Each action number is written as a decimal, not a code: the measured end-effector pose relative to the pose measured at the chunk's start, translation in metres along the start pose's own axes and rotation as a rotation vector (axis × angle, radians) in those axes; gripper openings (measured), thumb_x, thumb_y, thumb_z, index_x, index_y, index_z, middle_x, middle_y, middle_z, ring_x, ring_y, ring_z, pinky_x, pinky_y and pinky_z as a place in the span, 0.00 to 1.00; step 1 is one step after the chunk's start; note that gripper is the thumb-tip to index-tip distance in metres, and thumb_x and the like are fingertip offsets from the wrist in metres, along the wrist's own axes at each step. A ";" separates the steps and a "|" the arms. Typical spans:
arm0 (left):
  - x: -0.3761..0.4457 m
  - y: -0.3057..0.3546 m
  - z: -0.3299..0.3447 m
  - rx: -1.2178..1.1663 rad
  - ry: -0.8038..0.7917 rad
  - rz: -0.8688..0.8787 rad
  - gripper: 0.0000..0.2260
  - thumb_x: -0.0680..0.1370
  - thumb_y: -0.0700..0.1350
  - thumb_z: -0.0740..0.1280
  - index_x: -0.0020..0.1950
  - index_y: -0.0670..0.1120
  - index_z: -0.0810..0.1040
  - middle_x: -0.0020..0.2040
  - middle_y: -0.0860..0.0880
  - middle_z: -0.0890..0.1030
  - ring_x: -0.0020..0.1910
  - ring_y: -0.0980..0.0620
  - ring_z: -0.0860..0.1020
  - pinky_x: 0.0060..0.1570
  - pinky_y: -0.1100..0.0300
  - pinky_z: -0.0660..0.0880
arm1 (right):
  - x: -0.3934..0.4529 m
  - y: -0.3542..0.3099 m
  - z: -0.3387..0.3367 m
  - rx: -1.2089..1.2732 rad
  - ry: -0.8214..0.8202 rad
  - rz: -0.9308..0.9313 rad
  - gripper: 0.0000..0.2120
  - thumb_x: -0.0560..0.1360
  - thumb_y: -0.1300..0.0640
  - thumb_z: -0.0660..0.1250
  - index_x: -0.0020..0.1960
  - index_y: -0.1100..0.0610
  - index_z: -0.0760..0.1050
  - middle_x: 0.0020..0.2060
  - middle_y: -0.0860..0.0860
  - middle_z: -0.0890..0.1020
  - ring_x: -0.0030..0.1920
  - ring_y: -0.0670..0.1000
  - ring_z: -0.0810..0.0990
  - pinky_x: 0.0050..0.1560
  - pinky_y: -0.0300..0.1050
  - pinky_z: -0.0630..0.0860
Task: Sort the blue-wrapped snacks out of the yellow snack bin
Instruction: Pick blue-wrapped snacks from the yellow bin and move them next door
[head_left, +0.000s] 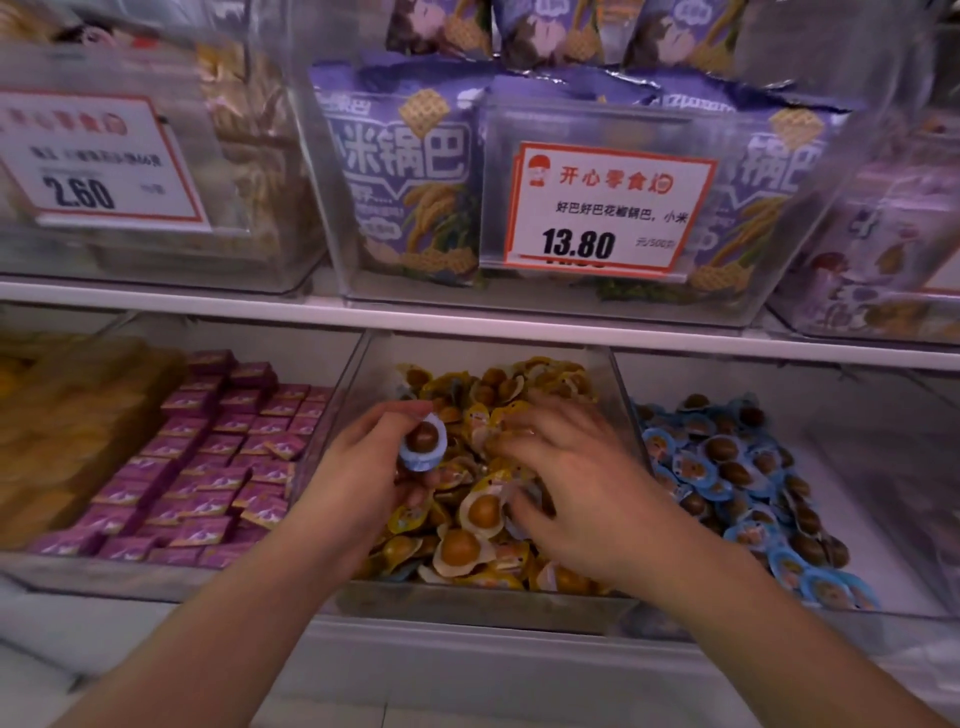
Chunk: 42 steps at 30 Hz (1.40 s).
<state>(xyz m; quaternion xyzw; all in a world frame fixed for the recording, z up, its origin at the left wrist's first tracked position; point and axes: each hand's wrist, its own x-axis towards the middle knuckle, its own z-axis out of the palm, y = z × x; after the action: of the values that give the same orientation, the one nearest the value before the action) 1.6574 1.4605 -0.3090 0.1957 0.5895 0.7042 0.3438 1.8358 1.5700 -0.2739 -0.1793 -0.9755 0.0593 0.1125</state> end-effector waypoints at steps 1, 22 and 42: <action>0.001 -0.001 -0.002 0.014 -0.017 -0.002 0.09 0.75 0.48 0.66 0.48 0.48 0.85 0.34 0.46 0.81 0.27 0.48 0.76 0.23 0.59 0.67 | 0.000 0.000 0.001 -0.039 -0.079 -0.032 0.21 0.77 0.41 0.62 0.67 0.46 0.75 0.68 0.46 0.72 0.76 0.51 0.57 0.77 0.60 0.52; -0.048 -0.007 0.045 0.809 -0.101 0.704 0.15 0.79 0.51 0.62 0.65 0.57 0.73 0.56 0.59 0.79 0.55 0.58 0.77 0.54 0.58 0.74 | 0.006 -0.047 -0.002 1.992 0.090 0.730 0.19 0.78 0.48 0.65 0.59 0.61 0.81 0.54 0.60 0.85 0.53 0.55 0.85 0.52 0.51 0.80; -0.037 0.003 0.038 0.910 -0.123 0.753 0.12 0.80 0.52 0.61 0.59 0.56 0.81 0.51 0.63 0.82 0.51 0.59 0.79 0.50 0.56 0.74 | -0.064 0.130 -0.034 0.795 0.350 0.730 0.10 0.77 0.48 0.69 0.42 0.51 0.84 0.38 0.41 0.86 0.43 0.38 0.83 0.45 0.33 0.77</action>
<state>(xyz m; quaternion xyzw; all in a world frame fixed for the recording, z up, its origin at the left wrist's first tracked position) 1.7076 1.4604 -0.2927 0.5595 0.7011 0.4417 -0.0144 1.9466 1.6701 -0.2738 -0.4561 -0.7198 0.4263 0.3034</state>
